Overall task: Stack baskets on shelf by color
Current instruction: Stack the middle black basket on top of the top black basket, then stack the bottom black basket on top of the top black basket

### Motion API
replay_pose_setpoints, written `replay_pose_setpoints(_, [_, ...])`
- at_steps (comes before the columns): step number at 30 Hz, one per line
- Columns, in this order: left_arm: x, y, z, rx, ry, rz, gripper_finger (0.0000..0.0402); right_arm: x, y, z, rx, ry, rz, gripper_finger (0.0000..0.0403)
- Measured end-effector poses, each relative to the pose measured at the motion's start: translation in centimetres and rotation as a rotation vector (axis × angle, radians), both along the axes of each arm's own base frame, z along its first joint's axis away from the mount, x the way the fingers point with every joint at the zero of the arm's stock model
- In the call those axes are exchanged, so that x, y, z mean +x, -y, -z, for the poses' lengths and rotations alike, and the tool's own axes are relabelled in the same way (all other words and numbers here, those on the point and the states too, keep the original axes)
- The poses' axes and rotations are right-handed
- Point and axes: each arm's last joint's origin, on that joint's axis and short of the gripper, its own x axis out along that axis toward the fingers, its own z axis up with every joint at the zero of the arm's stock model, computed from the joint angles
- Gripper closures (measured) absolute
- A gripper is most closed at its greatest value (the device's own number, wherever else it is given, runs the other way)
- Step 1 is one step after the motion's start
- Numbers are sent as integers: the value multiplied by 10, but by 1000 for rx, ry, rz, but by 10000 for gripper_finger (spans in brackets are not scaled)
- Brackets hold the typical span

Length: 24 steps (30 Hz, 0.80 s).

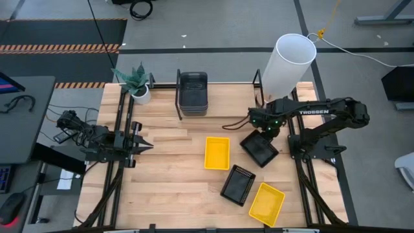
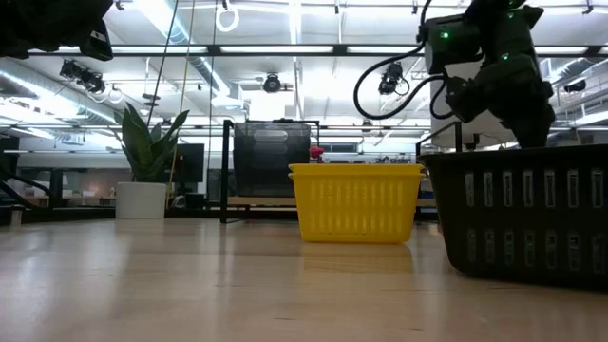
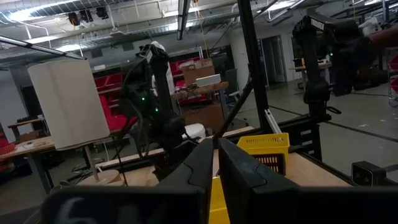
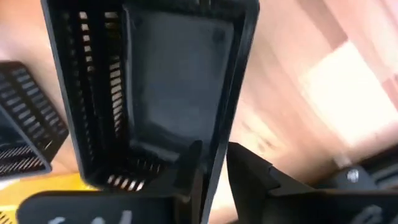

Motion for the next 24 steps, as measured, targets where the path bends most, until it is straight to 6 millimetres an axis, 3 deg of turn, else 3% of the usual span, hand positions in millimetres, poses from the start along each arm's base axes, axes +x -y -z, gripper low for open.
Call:
replay_pose_setpoints(7, [0, 0, 0, 0, 0, 1, 373, 2, -5, -28, 40, -18, 42, 308])
replay_pose_setpoints(13, [0, 0, 0, 0, 0, 0, 378, 21, -25, -51, -50, 135, 2, 309])
replay_pose_setpoints(18, [0, 0, 0, 0, 0, 0, 370, 38, -51, -46, -61, 220, -64, 309])
replay_pose_setpoints(24, [0, 0, 0, 2, -3, 0, 367, 69, -85, -17, -19, 213, -151, 309])
